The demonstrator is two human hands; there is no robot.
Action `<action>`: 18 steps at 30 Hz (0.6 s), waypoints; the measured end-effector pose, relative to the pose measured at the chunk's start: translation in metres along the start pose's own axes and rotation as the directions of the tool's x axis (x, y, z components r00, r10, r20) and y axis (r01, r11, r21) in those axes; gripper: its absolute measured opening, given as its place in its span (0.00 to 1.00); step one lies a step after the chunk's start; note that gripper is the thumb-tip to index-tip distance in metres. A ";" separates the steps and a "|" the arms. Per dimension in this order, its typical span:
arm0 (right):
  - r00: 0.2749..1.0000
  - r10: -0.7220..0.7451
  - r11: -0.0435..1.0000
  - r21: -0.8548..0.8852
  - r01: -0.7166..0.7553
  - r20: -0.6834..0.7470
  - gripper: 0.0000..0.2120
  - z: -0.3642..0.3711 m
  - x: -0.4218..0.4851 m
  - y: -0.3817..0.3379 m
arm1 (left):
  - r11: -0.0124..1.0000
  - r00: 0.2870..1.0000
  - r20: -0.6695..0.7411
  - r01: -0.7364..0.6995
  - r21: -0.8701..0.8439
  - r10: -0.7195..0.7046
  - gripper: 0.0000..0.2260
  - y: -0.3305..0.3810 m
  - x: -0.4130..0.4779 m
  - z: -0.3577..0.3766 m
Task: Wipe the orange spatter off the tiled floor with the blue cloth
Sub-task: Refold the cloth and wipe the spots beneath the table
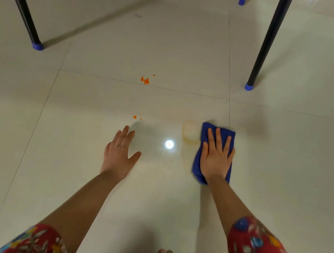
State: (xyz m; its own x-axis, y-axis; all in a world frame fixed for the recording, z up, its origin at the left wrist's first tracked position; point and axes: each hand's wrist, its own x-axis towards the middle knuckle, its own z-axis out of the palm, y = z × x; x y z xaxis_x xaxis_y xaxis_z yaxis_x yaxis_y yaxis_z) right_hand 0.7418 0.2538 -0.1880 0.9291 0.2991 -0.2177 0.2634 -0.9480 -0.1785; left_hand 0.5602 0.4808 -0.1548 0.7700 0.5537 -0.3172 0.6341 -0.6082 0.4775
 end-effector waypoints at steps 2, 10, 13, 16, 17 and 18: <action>0.998 0.060 0.998 0.027 -0.060 -0.003 0.25 0.003 0.032 -0.032 | 1.000 1.000 0.003 0.015 0.024 -0.015 0.33 -0.005 -0.001 0.004; 0.947 -0.322 0.945 -0.050 0.322 0.021 0.25 0.013 -0.040 -0.019 | 0.995 0.996 -0.035 0.078 0.061 -0.076 0.40 -0.025 0.011 0.000; 0.998 -0.059 0.997 -0.053 0.058 -0.024 0.25 0.003 0.002 -0.008 | 0.992 0.995 0.026 0.095 0.077 -0.097 0.40 -0.034 0.010 0.002; 1.000 -0.009 1.000 -0.025 0.008 -0.017 0.26 0.008 0.036 -0.059 | 0.991 0.995 0.064 0.066 0.115 -0.073 0.41 -0.041 0.012 0.006; 0.997 -0.075 0.997 -0.024 0.075 -0.028 0.26 0.012 0.033 -0.076 | 0.991 0.996 0.060 0.064 0.116 -0.072 0.41 -0.043 0.012 0.007; 0.987 -0.157 0.987 -0.029 0.156 -0.047 0.26 0.016 0.023 -0.087 | 0.991 0.996 0.056 0.064 0.121 -0.071 0.40 -0.042 0.013 0.007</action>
State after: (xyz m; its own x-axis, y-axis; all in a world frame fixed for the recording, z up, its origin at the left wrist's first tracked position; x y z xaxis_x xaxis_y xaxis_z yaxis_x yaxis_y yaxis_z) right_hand 0.7359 0.3451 -0.1927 0.8874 0.4386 -0.1416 0.4120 -0.8927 -0.1827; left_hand 0.5441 0.5097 -0.1844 0.7258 0.5628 -0.3956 0.6859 -0.6360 0.3537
